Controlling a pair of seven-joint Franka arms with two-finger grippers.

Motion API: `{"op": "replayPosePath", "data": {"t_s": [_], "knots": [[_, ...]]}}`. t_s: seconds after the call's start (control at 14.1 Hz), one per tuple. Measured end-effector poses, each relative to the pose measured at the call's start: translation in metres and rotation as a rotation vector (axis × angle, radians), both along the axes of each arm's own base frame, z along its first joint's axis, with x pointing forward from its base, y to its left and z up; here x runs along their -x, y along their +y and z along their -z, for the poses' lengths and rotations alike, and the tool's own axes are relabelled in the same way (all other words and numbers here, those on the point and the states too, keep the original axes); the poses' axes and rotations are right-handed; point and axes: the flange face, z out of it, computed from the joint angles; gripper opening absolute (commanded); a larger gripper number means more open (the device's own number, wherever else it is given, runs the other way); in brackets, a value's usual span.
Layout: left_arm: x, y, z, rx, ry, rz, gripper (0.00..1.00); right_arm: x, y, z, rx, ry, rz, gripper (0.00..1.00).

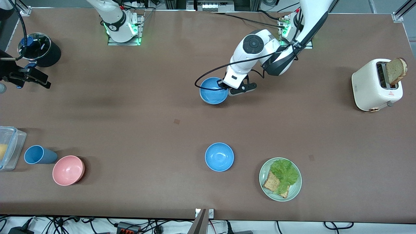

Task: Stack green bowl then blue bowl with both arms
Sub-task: 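Lower the blue bowl into the green bowl and open the left gripper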

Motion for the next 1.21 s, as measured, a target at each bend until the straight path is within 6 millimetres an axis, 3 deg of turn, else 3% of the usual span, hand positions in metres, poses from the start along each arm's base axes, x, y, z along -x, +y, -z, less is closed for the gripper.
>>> {"op": "replayPosePath", "data": {"t_s": [0.43, 0.57, 0.71, 0.78, 1.21], "knots": [[0.003, 0.0, 0.023, -0.041, -0.009, -0.01, 0.05, 0.001, 0.0, -0.002, 0.0, -0.004, 0.0, 1.0], [0.004, -0.001, 0.024, -0.041, -0.006, -0.024, 0.13, 0.001, 0.0, -0.002, 0.0, -0.004, 0.0, 1.0], [0.003, -0.002, 0.023, -0.04, -0.005, -0.041, 0.35, 0.001, 0.0, -0.002, 0.0, -0.004, -0.001, 1.0], [0.001, -0.002, 0.021, -0.037, -0.008, -0.049, 0.44, 0.001, 0.0, -0.002, 0.0, -0.004, -0.001, 1.0], [-0.035, 0.001, -0.012, -0.079, -0.015, -0.087, 0.44, 0.001, 0.0, -0.002, 0.0, -0.004, -0.002, 1.0]]}}
